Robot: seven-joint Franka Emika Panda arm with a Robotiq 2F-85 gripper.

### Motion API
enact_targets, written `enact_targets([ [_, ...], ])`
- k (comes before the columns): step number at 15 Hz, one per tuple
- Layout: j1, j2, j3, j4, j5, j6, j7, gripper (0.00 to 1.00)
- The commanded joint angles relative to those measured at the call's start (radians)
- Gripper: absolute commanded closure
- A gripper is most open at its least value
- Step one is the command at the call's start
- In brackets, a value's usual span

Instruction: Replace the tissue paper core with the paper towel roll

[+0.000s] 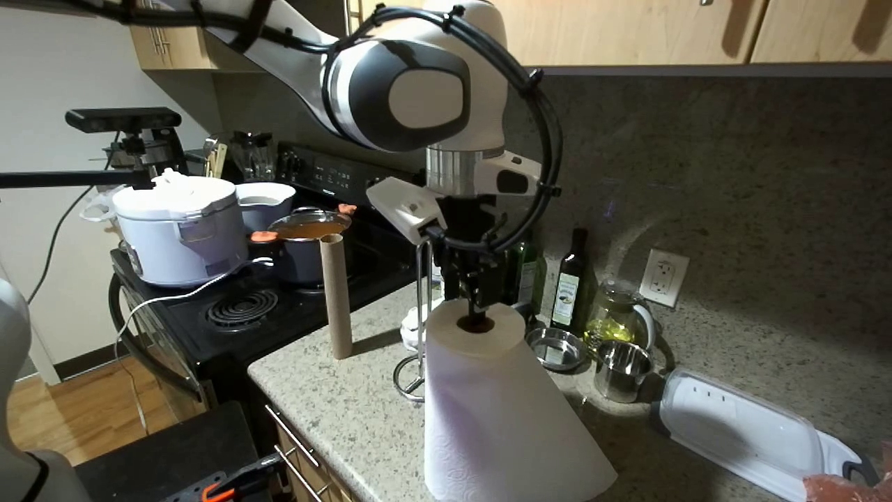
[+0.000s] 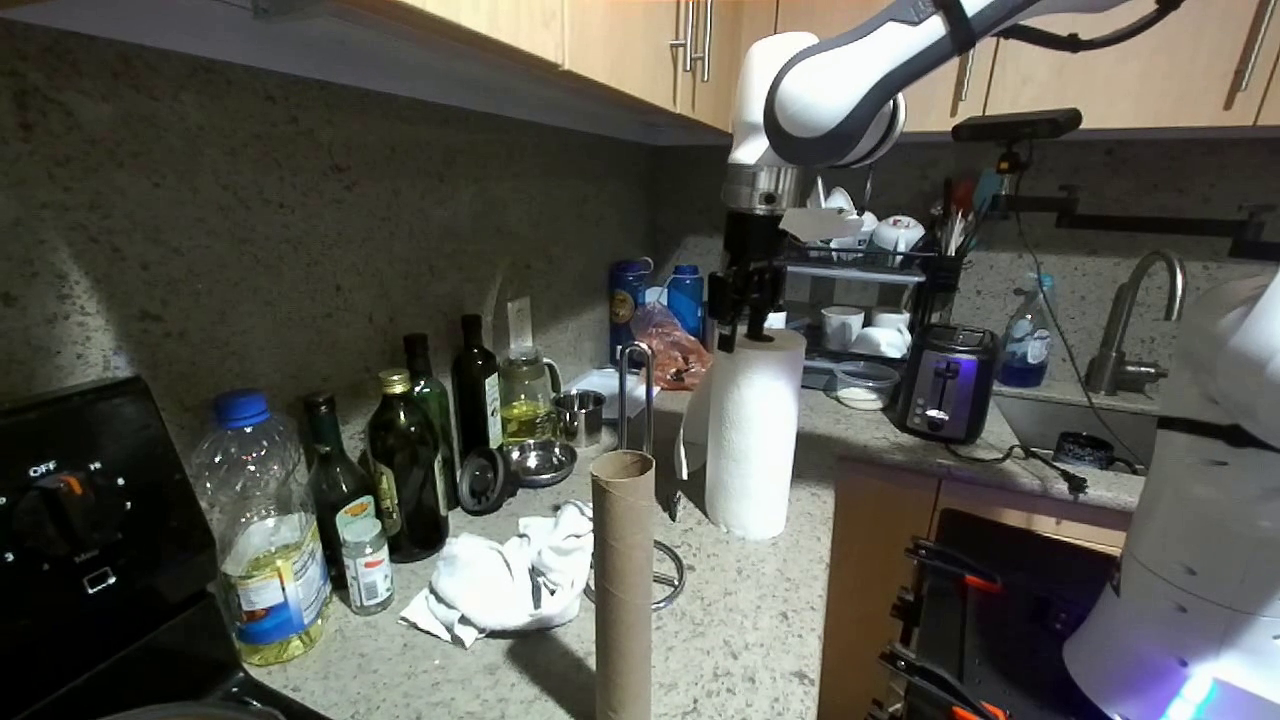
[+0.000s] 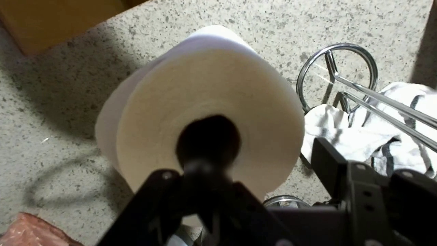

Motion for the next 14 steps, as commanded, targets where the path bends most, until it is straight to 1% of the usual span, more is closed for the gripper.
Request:
enact_targets([
  [1, 0.0, 0.061, 0.006, 0.052, 0.003, -0.021, -0.023, 0.3],
  [4, -0.002, 0.092, 0.006, 0.069, -0.004, -0.029, -0.019, 0.3],
  [5, -0.003, 0.099, 0.006, 0.074, -0.006, -0.033, -0.019, 0.33],
  [6, -0.003, 0.106, 0.006, 0.078, -0.008, -0.034, -0.018, 0.56],
  [7, -0.003, 0.11, 0.007, 0.08, -0.011, -0.038, -0.016, 0.57],
  [8, -0.003, 0.109, 0.008, 0.081, -0.017, -0.041, -0.01, 0.61],
  [9, -0.004, 0.102, 0.011, 0.08, -0.027, -0.046, -0.003, 0.68],
  [10, -0.004, 0.092, 0.013, 0.08, -0.034, -0.053, 0.002, 0.77],
  [12, -0.002, 0.061, 0.021, 0.076, -0.055, -0.071, 0.014, 0.9],
  [13, -0.001, 0.046, 0.026, 0.074, -0.066, -0.082, 0.017, 0.91],
  [14, 0.001, 0.023, 0.033, 0.07, -0.08, -0.095, 0.02, 0.94],
])
